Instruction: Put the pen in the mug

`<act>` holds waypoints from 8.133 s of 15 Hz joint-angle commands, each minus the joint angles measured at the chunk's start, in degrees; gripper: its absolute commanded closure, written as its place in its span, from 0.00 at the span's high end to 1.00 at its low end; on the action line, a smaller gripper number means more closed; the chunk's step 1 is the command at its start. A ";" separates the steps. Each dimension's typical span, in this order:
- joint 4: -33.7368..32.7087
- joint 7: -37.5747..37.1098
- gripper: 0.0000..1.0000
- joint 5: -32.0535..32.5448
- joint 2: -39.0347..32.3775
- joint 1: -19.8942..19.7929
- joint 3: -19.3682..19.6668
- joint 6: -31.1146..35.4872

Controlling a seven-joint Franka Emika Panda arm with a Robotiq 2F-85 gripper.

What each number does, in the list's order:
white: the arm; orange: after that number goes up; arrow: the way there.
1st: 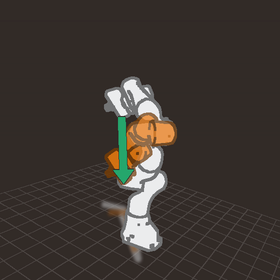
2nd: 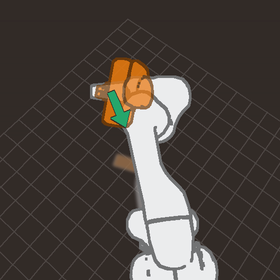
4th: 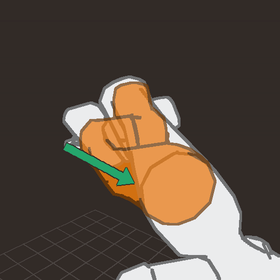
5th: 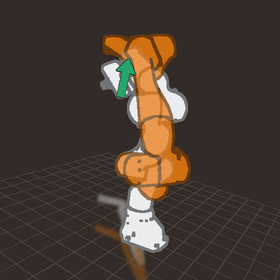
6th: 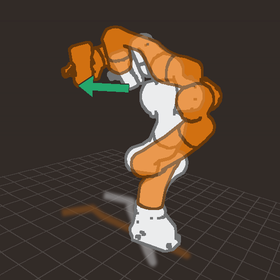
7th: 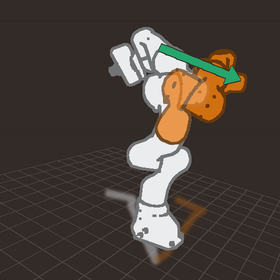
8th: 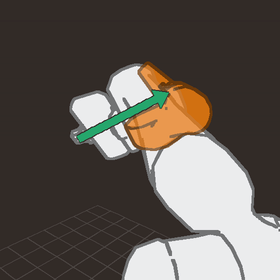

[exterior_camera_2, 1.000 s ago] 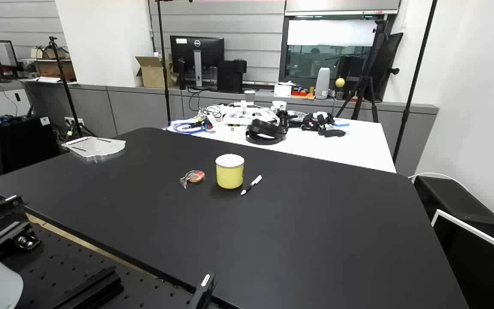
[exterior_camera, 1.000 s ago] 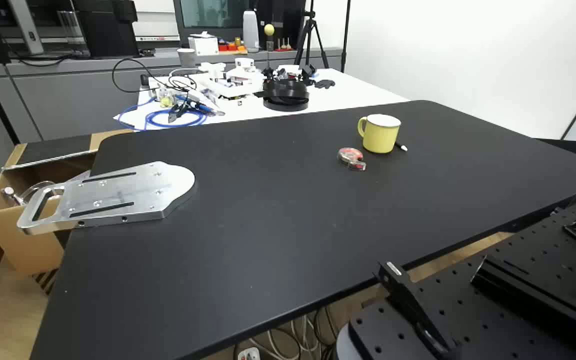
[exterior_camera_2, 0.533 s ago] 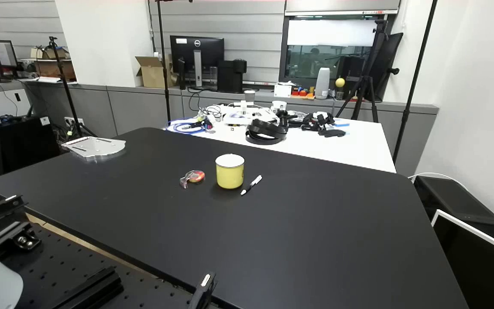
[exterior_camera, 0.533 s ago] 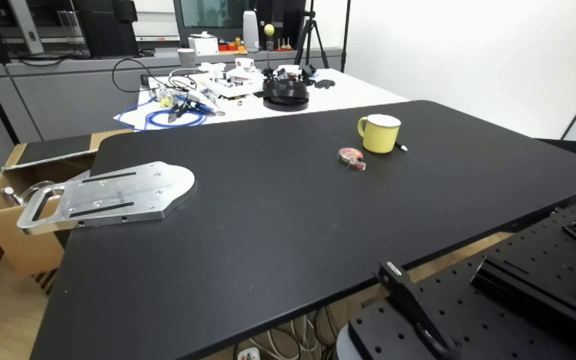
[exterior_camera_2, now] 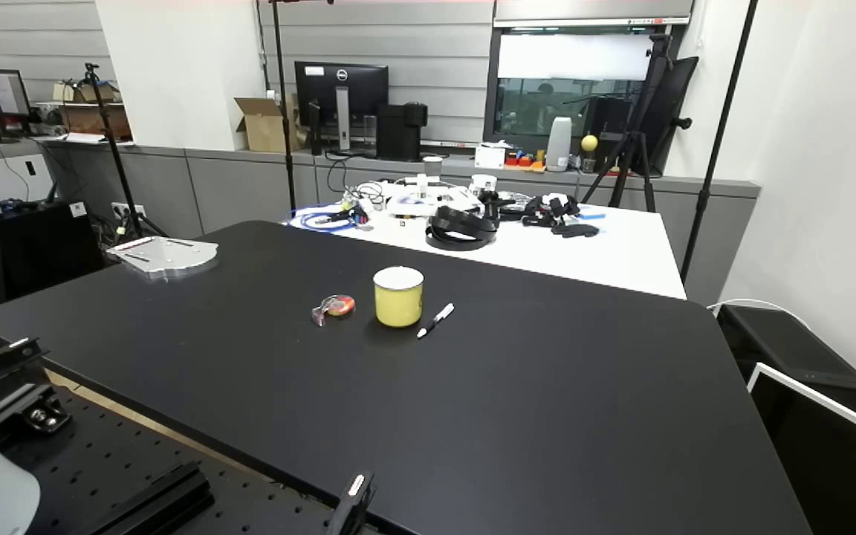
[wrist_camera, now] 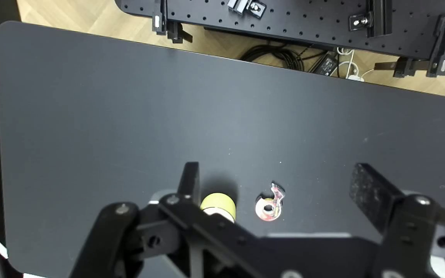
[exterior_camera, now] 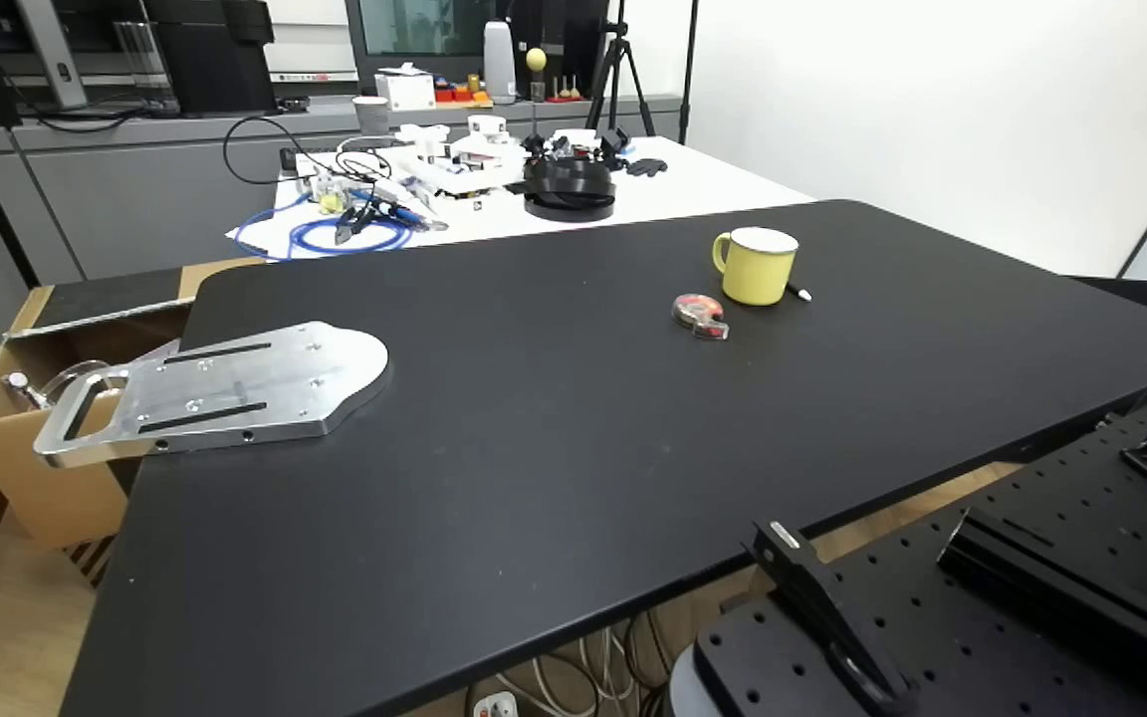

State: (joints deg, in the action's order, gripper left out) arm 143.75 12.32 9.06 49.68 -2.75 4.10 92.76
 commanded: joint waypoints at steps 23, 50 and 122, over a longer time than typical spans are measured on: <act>-25.47 5.17 1.00 -4.63 -48.55 -1.12 5.75 33.59; -28.75 7.20 1.00 -10.32 -73.78 -10.63 2.54 50.98; -38.17 2.00 1.00 -9.53 -95.34 -12.00 1.47 59.72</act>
State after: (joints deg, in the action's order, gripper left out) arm 106.38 16.91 -1.68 -44.93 -15.25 5.70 152.32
